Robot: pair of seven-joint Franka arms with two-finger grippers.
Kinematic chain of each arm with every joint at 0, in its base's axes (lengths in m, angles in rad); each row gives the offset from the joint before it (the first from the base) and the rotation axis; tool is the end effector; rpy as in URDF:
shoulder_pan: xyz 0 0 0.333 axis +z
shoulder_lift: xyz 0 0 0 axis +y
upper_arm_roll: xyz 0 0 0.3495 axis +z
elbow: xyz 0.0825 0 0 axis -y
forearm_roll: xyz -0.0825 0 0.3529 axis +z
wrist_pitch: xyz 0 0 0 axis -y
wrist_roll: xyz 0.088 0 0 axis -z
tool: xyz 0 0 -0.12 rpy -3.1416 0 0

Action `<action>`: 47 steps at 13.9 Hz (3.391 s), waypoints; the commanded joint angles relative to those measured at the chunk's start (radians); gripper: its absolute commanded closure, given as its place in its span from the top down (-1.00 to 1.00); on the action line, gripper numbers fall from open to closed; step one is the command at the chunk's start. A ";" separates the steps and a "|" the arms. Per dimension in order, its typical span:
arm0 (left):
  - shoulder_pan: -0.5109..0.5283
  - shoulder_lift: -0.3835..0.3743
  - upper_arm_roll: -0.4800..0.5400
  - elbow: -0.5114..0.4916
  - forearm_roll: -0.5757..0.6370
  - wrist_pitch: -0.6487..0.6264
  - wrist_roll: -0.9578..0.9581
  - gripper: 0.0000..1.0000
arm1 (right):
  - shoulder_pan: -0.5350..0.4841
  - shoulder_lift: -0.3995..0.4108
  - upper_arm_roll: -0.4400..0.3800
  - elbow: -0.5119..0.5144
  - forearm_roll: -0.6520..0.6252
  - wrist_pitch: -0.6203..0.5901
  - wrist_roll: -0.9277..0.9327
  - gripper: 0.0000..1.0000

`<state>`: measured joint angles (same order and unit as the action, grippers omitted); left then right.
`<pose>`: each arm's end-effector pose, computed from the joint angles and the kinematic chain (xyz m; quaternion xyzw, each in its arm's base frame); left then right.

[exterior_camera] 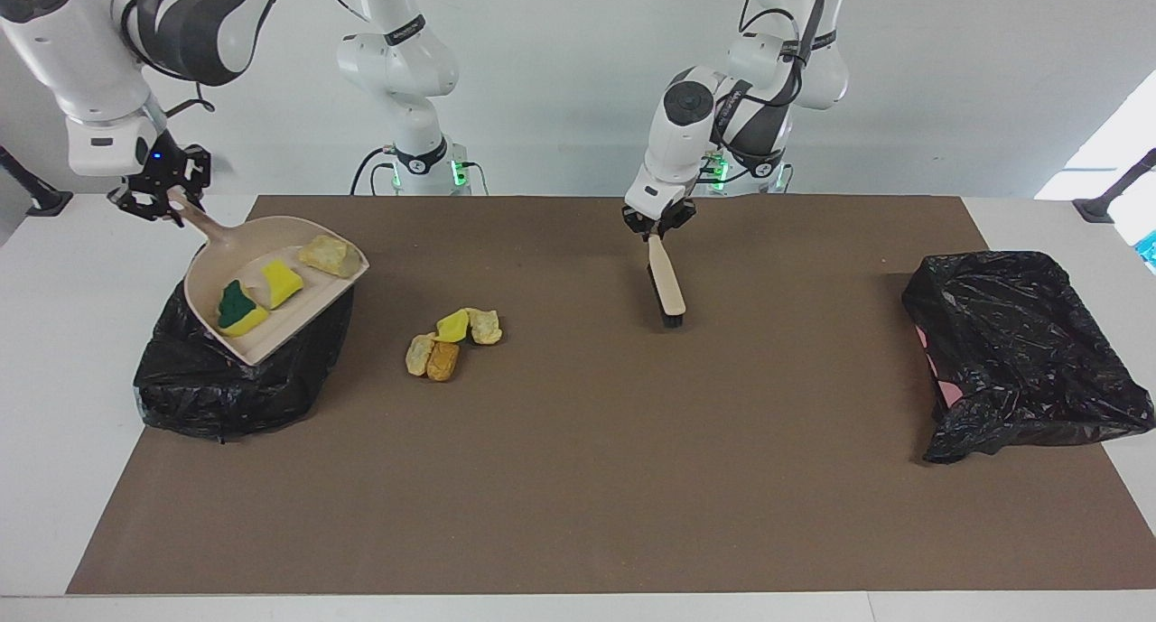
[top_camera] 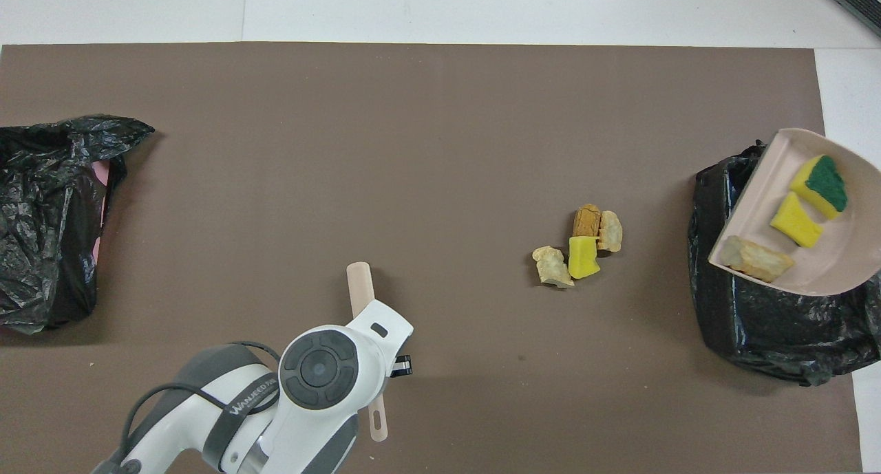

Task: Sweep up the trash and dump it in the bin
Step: 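Carry the loaded dustpan with the right gripper to the nearby trash bag, then tip the dustpan over the bag with the right gripper, then bring the empty dustpan back to the table center with the right gripper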

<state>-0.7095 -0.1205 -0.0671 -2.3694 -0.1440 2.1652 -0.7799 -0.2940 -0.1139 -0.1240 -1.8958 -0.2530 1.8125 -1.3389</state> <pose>0.3117 -0.3169 0.4060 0.9967 0.0448 -0.0675 0.0091 0.4433 -0.2265 0.5813 0.8766 0.4668 -0.0797 0.0856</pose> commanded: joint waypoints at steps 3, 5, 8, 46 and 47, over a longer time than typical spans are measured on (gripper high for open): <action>-0.119 -0.011 0.016 -0.056 -0.002 0.088 -0.107 -1.00 | -0.067 0.023 0.018 -0.031 -0.263 0.114 -0.154 -1.00; -0.142 -0.013 0.016 -0.085 -0.002 0.117 -0.107 -1.00 | -0.062 0.016 0.029 -0.055 -0.380 0.146 -0.198 -1.00; -0.142 -0.010 0.016 -0.093 -0.002 0.150 -0.105 -0.55 | -0.001 -0.013 0.030 -0.121 -0.530 0.202 -0.203 -1.00; 0.660 0.144 0.026 0.661 0.093 -0.467 0.863 1.00 | 0.246 -0.224 0.256 -0.154 -0.108 -0.104 0.644 -1.00; 0.660 0.130 0.026 0.662 0.098 -0.484 0.863 1.00 | 0.246 -0.193 0.277 -0.135 -0.059 -0.099 0.755 -1.00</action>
<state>-0.0534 0.0429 -0.0355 -1.7096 -0.0654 1.7271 0.0789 -0.0418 -0.3637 0.1344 -2.0775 -0.3955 1.7235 -0.7560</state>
